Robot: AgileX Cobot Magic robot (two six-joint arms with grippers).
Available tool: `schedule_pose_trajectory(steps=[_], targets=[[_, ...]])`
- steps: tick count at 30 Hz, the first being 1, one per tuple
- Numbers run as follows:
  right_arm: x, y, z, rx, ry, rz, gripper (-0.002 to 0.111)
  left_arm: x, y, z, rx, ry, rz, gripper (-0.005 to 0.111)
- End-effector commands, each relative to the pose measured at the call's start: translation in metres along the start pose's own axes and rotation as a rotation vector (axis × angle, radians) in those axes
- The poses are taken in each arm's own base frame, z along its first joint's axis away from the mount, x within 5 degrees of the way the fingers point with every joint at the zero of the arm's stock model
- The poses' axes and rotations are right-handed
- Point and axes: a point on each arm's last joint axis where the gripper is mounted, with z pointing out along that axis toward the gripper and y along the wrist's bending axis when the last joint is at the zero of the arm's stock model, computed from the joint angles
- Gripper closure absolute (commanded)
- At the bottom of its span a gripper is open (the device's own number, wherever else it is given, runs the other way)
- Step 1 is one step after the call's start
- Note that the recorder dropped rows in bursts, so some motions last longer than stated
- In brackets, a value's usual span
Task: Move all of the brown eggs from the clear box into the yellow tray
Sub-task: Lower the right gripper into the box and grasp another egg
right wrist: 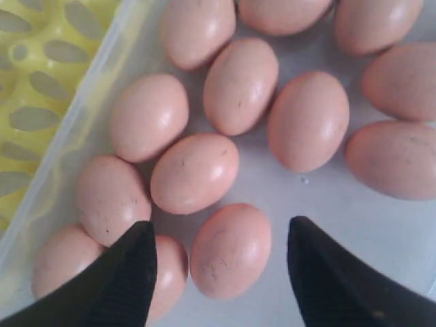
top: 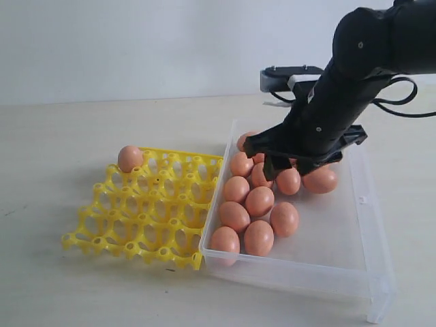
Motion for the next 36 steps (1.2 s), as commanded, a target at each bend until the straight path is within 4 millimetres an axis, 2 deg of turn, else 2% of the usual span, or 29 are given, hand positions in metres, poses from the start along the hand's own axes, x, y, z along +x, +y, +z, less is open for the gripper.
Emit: schedule_pose_trajectory(steps=[1, 6, 28, 36], targets=[[0.005, -0.004, 0.021, 0.0, 0.093, 0.021, 0.053, -0.003, 0.0, -0.001, 0.001, -0.023, -0.011, 0.107], [0.009, -0.003, 0.036, -0.023, 0.152, 0.06, 0.053, -0.003, 0.0, -0.001, 0.001, -0.023, -0.011, 0.107], [0.015, -0.011, 0.07, -0.001, 0.221, 0.087, 0.053, -0.003, 0.0, -0.001, 0.001, -0.023, -0.011, 0.107], [0.01, -0.016, 0.072, 0.008, 0.174, 0.076, 0.053, -0.003, 0.0, -0.001, 0.001, -0.023, -0.011, 0.107]])
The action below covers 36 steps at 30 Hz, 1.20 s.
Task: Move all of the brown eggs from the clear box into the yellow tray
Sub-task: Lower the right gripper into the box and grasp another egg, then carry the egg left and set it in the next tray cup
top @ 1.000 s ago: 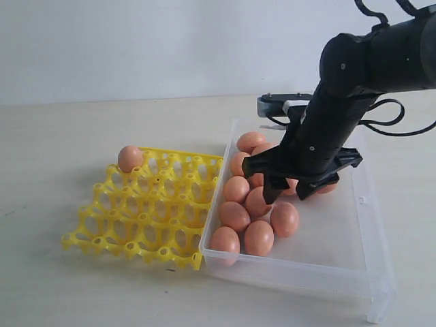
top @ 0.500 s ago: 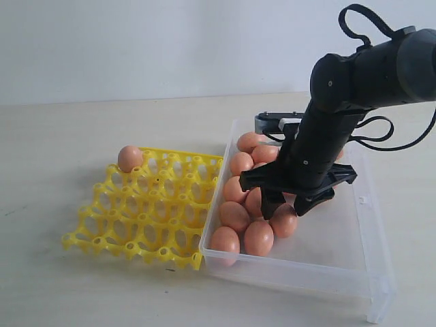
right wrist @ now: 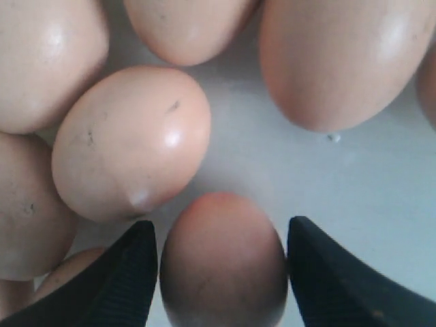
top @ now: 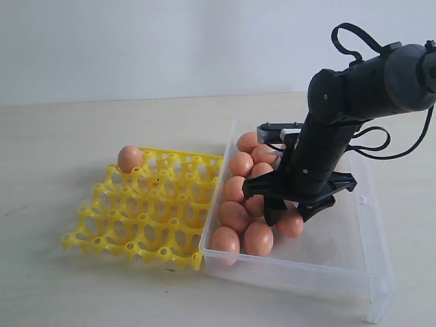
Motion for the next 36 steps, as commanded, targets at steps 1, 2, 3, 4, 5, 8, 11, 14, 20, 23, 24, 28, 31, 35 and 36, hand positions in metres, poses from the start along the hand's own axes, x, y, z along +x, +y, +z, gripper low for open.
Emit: schedule_pose_trajectory(steps=[1, 2, 3, 4, 5, 8, 11, 14, 20, 23, 24, 28, 31, 35, 36], targets=[[-0.003, -0.003, 0.0, 0.004, -0.036, -0.012, 0.053, -0.003, 0.0, -0.001, 0.001, -0.023, -0.011, 0.107], [-0.004, -0.003, 0.0, 0.004, -0.042, -0.019, 0.053, -0.003, 0.0, -0.001, 0.001, -0.023, -0.011, 0.107], [-0.005, -0.003, 0.0, 0.003, -0.048, -0.024, 0.053, -0.003, 0.0, -0.001, 0.001, -0.023, -0.011, 0.107], [-0.005, -0.003, 0.0, 0.003, -0.052, -0.024, 0.053, -0.003, 0.0, -0.001, 0.001, -0.023, -0.011, 0.107], [-0.005, -0.003, 0.0, 0.002, -0.057, -0.024, 0.053, -0.003, 0.0, -0.001, 0.001, -0.023, -0.011, 0.107], [-0.006, -0.003, 0.001, 0.003, -0.063, -0.043, 0.053, -0.003, 0.0, -0.001, 0.001, -0.023, -0.011, 0.107], [-0.007, -0.003, 0.002, 0.004, -0.068, -0.049, 0.053, -0.003, 0.0, -0.001, 0.001, -0.023, -0.011, 0.107], [-0.007, -0.004, 0.002, 0.005, -0.066, -0.051, 0.053, -0.003, 0.0, -0.001, 0.001, -0.023, -0.011, 0.107], [-0.003, -0.004, 0.002, 0.014, -0.024, -0.127, 0.082, -0.003, 0.0, -0.001, 0.001, -0.023, -0.011, 0.107], [-0.002, -0.005, 0.001, 0.02, -0.015, -0.179, 0.108, -0.003, 0.0, -0.001, 0.001, -0.023, -0.011, 0.107], [-0.002, -0.005, -0.002, 0.024, -0.024, -0.188, 0.108, -0.003, 0.0, -0.001, 0.001, -0.023, -0.011, 0.107], [-0.004, 0.002, -0.037, 0.013, -0.149, -0.217, 0.108, -0.003, 0.0, -0.001, 0.001, -0.023, -0.011, 0.107], [0.002, 0.015, -0.07, -0.019, -0.314, -0.262, 0.108, -0.003, 0.0, -0.001, 0.001, -0.023, -0.011, 0.107], [0.007, 0.041, -0.097, -0.057, -0.503, -0.335, 0.108, -0.003, 0.0, -0.001, 0.001, -0.023, -0.011, 0.107], [0.007, 0.046, -0.102, -0.066, -0.557, -0.347, 0.108, -0.003, 0.0, -0.001, 0.001, -0.023, -0.011, 0.107]])
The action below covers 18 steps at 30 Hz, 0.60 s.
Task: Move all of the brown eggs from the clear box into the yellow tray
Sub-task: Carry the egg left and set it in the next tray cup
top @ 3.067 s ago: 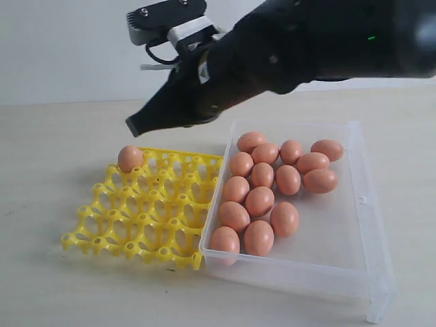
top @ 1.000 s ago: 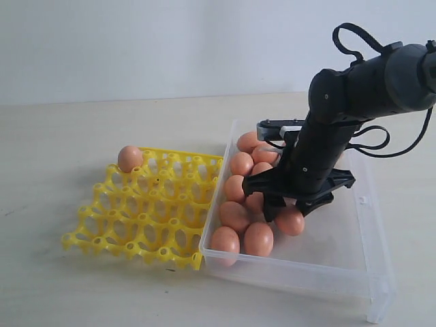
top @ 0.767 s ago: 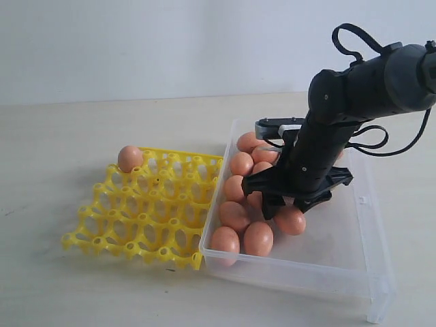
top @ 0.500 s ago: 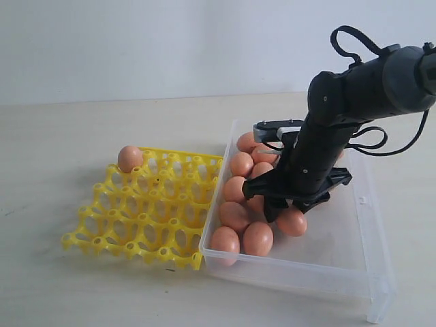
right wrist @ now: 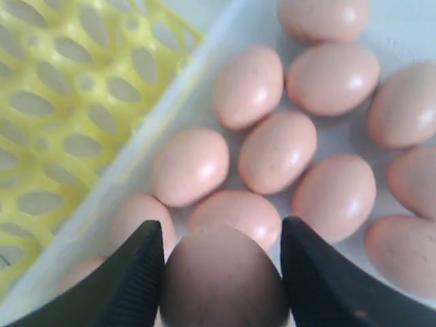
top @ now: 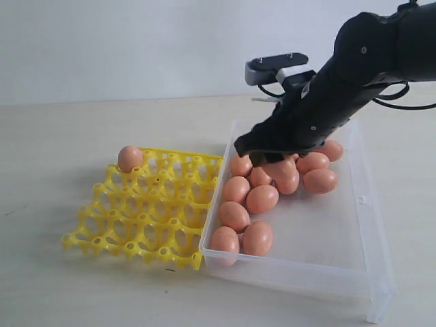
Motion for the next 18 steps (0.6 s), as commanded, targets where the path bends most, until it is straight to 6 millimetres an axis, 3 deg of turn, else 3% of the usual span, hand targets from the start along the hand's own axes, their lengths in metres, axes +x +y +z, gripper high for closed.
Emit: schedule_pose_trajectory(steps=[1, 5, 10, 13, 18], targets=[[-0.014, 0.026, -0.019, -0.023, -0.233, -0.065, 0.108, -0.003, 0.0, -0.001, 0.001, -0.023, -0.011, 0.107], [-0.022, 0.055, -0.02, -0.057, -0.418, -0.111, 0.108, -0.003, 0.0, -0.001, 0.001, -0.023, -0.011, 0.107], [-0.03, 0.083, -0.006, -0.115, -0.619, -0.108, 0.108, -0.003, 0.0, -0.001, 0.001, -0.023, -0.011, 0.107], [-0.032, 0.096, 0.013, -0.17, -0.702, -0.09, 0.108, -0.003, 0.0, -0.001, 0.001, -0.023, -0.011, 0.107], [-0.032, 0.101, 0.049, -0.223, -0.775, -0.075, 0.108, -0.003, 0.0, -0.001, 0.001, -0.023, -0.011, 0.107]])
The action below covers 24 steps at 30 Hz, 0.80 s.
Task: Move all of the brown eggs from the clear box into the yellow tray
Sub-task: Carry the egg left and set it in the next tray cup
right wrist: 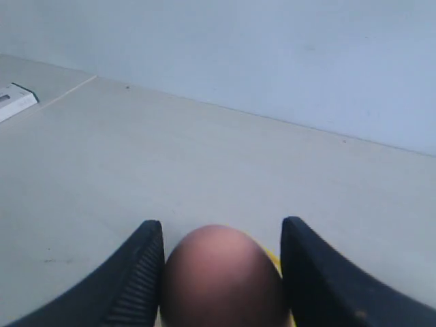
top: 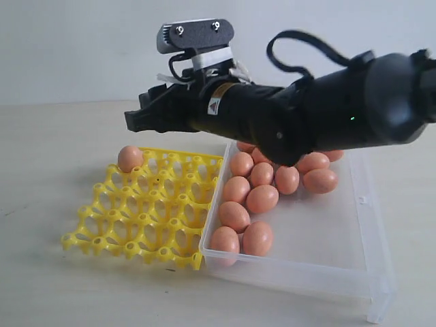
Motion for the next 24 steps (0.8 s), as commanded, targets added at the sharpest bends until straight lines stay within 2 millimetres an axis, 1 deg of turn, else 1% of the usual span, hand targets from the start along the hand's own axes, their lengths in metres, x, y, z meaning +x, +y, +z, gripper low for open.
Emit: schedule_pose_trajectory(steps=[1, 6, 14, 17, 20, 24], targets=[[0.019, 0.001, 0.022, -0.048, -0.072, 0.014, 0.108, -0.003, 0.0, -0.001, 0.001, -0.023, -0.011, 0.107], [0.041, -0.001, 0.05, -0.06, -0.036, -0.018, 0.108, -0.003, 0.0, -0.001, 0.001, -0.023, -0.011, 0.107], [0.054, -0.004, 0.086, -0.063, -0.03, -0.031, 0.108, -0.003, 0.0, -0.001, 0.001, -0.023, -0.011, 0.107], [0.059, -0.005, 0.093, -0.059, -0.017, -0.032, 0.108, -0.003, 0.0, -0.001, 0.001, -0.023, -0.011, 0.107], [0.062, -0.01, 0.098, -0.048, -0.013, -0.029, 0.108, -0.003, 0.0, -0.001, 0.001, -0.023, -0.011, 0.107], [0.064, -0.015, 0.102, -0.038, -0.009, -0.022, 0.108, -0.003, 0.0, -0.001, 0.001, -0.023, -0.011, 0.107]])
